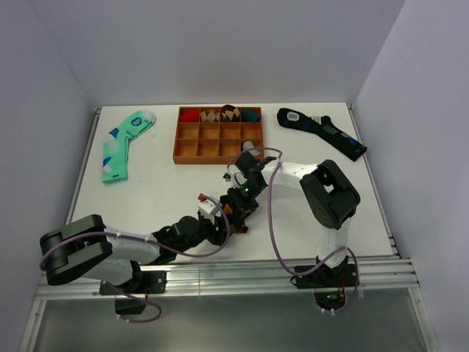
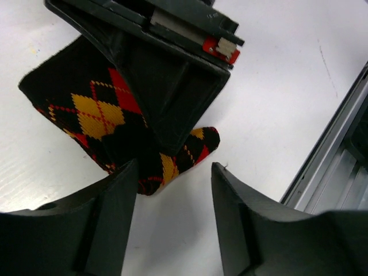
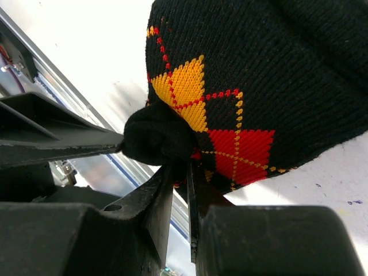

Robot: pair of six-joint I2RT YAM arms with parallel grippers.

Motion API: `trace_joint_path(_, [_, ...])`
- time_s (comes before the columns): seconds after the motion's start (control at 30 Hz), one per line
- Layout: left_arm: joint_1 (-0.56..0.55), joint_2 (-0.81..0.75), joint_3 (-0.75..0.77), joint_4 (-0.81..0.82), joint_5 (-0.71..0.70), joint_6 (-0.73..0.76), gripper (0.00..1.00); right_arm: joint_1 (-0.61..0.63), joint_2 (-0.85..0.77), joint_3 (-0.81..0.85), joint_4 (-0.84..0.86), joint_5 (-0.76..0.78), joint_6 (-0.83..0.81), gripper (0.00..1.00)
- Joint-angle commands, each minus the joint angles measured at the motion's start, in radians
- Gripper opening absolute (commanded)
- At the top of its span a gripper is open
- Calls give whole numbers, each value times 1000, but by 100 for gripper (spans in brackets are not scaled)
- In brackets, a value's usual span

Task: Roll the socks
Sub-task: Roll the sock at the center of the board.

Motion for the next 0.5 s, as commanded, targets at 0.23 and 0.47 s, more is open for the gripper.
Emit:
trace_joint_path(0.23, [88,-87,39,15,104,20,72,-11,20,42,-54,81,-25,21])
trace_joint_path(0.47, [88,-89,46,9,182,25,68,-11,17,48,-61,86,-28,21])
